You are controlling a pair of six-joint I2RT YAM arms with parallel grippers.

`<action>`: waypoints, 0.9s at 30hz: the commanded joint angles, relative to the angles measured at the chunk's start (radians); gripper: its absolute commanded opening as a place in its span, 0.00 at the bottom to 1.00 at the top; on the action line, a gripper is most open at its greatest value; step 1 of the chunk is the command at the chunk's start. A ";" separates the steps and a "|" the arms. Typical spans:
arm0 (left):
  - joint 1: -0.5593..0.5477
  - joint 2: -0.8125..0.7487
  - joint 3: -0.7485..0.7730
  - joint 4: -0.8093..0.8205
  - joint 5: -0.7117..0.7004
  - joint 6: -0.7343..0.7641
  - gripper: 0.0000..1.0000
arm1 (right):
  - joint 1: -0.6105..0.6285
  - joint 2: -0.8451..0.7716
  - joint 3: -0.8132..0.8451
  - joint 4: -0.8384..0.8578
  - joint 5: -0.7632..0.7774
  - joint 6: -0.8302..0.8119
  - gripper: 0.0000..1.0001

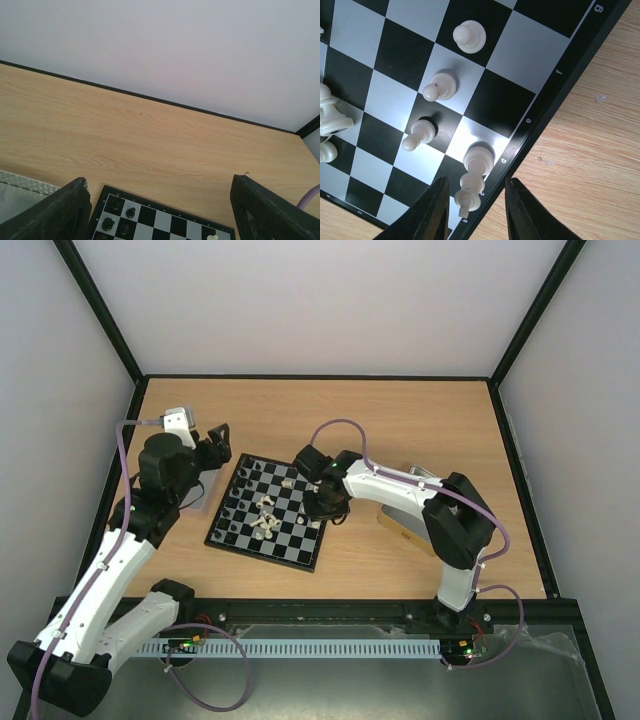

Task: Set up the chess pieces on the board
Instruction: Place the chess piece on the chessboard.

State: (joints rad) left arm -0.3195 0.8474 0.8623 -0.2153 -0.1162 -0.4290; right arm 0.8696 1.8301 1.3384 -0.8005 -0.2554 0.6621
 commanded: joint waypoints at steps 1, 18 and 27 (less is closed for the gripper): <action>0.007 -0.015 -0.012 0.017 -0.010 0.012 0.78 | -0.003 -0.003 0.029 -0.029 0.011 -0.001 0.31; 0.008 -0.018 -0.013 0.017 -0.011 0.012 0.78 | -0.003 -0.120 0.014 0.083 0.114 0.054 0.39; 0.011 -0.019 -0.012 0.015 -0.014 0.012 0.78 | -0.004 -0.137 0.016 0.184 0.120 0.062 0.42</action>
State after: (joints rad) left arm -0.3187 0.8429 0.8623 -0.2153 -0.1165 -0.4290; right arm 0.8696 1.7035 1.3399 -0.6880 -0.1474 0.7189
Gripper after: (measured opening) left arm 0.781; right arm 0.419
